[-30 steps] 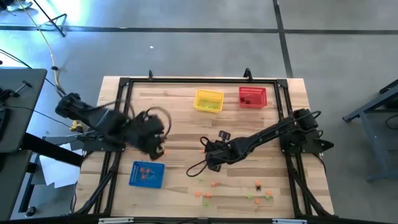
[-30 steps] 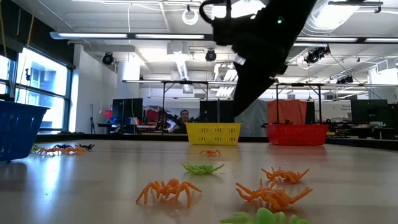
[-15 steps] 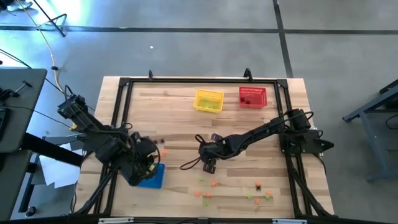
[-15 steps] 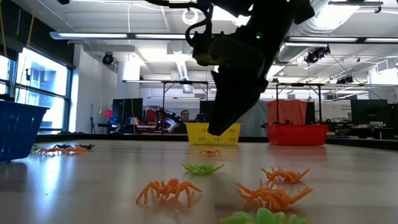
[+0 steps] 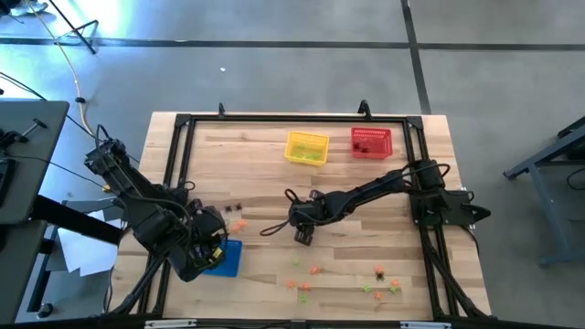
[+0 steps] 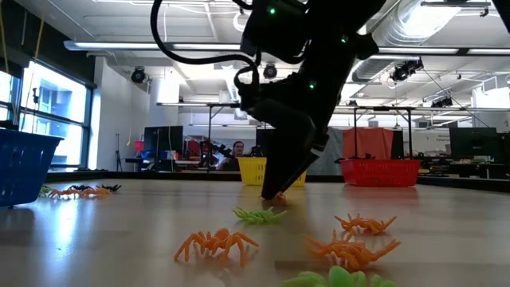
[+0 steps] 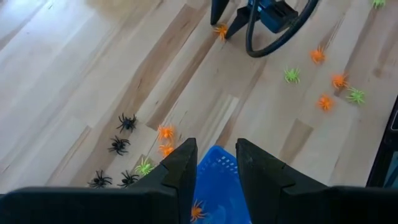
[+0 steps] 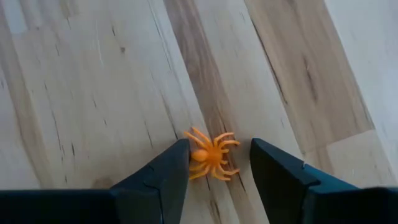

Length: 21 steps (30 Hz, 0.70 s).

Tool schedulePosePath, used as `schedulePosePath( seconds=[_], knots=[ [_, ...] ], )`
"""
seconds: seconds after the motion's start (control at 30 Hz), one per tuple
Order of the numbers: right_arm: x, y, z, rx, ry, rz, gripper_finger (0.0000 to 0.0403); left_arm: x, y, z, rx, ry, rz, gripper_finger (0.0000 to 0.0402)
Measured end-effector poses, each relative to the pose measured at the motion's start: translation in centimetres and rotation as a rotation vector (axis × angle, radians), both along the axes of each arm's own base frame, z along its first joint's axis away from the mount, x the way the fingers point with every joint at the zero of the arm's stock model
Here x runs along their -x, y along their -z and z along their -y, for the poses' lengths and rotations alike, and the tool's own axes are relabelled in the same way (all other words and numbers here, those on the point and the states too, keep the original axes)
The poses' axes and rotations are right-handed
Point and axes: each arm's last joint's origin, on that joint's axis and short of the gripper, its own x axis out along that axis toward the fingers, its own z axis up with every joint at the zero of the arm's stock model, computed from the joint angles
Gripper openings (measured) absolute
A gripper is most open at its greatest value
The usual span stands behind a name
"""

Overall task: Sort Halloween decoration
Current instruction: Put the orange spider toy into the blue bin

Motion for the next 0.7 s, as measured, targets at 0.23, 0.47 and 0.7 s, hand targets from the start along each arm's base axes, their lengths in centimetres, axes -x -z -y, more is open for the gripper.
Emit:
schedulePosePath(
  seconds=[0.23, 0.47, 0.7],
  knots=[
    [0.1, 0.1, 0.0, -0.014, 0.0, -0.006, 0.0101, 0.0, 0.0, 0.0, -0.013, -0.003, 0.01, 0.0099],
    [0.1, -0.1, -0.1, -0.078, 0.0, -0.012, 0.0017, 0.1, 0.0, 0.0, 0.006, 0.004, -0.015, 0.0099],
    [0.8, -2.8, -0.4, -0.108, -0.019, 0.032, 0.0003, 0.2, -0.1, -0.2, 0.006, 0.005, -0.023, 0.0099]
  ],
)
